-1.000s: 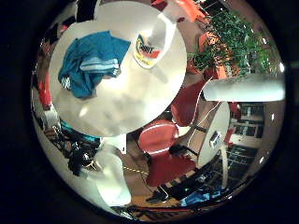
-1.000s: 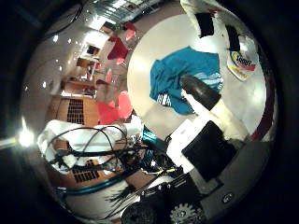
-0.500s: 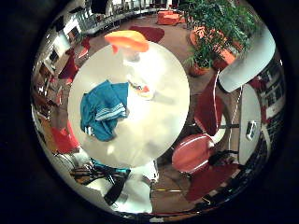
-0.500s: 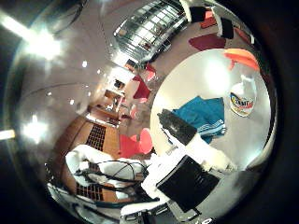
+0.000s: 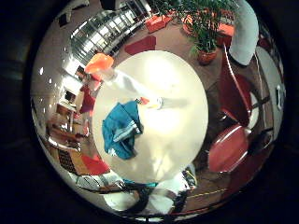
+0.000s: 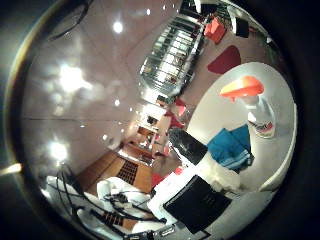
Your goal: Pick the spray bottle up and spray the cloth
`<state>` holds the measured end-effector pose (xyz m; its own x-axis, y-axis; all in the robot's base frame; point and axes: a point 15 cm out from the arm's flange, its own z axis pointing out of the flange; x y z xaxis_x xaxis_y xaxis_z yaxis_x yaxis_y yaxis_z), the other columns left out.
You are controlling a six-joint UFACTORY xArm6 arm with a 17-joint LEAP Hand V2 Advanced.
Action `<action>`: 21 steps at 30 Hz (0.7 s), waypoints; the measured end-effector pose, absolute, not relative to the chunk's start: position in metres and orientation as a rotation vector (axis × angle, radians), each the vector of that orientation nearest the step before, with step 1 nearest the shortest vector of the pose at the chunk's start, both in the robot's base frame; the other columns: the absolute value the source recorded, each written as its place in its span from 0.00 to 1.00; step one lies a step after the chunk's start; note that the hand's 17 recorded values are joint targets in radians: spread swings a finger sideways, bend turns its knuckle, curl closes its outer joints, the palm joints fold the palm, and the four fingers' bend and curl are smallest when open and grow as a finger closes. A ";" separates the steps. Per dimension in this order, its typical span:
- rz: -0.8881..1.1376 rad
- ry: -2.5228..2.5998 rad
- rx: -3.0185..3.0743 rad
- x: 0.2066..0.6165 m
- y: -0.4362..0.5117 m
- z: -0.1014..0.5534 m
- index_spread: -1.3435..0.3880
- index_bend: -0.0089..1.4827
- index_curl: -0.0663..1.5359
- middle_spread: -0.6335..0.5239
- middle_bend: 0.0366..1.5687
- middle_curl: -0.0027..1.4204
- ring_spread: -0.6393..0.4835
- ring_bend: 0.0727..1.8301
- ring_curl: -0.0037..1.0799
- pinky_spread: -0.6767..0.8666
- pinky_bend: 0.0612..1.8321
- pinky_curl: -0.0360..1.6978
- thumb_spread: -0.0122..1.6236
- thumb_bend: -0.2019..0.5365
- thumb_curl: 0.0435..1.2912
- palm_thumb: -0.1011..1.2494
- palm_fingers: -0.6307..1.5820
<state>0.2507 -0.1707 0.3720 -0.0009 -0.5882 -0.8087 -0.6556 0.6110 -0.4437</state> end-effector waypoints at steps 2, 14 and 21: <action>0.090 1.652 -1.003 0.249 -0.177 0.359 0.69 0.11 0.24 0.55 0.29 0.36 0.59 0.36 0.38 0.61 0.19 0.46 0.67 0.24 0.23 0.52 0.38; 0.212 1.598 -0.872 0.248 -0.205 0.305 0.70 0.11 0.23 0.71 0.15 0.27 0.76 0.23 0.27 0.71 0.20 0.33 0.61 0.23 0.20 0.42 0.31; 0.230 1.608 -0.867 0.253 -0.211 0.280 0.70 0.10 0.21 0.72 0.14 0.25 0.77 0.22 0.26 0.70 0.21 0.29 0.57 0.23 0.20 0.41 0.31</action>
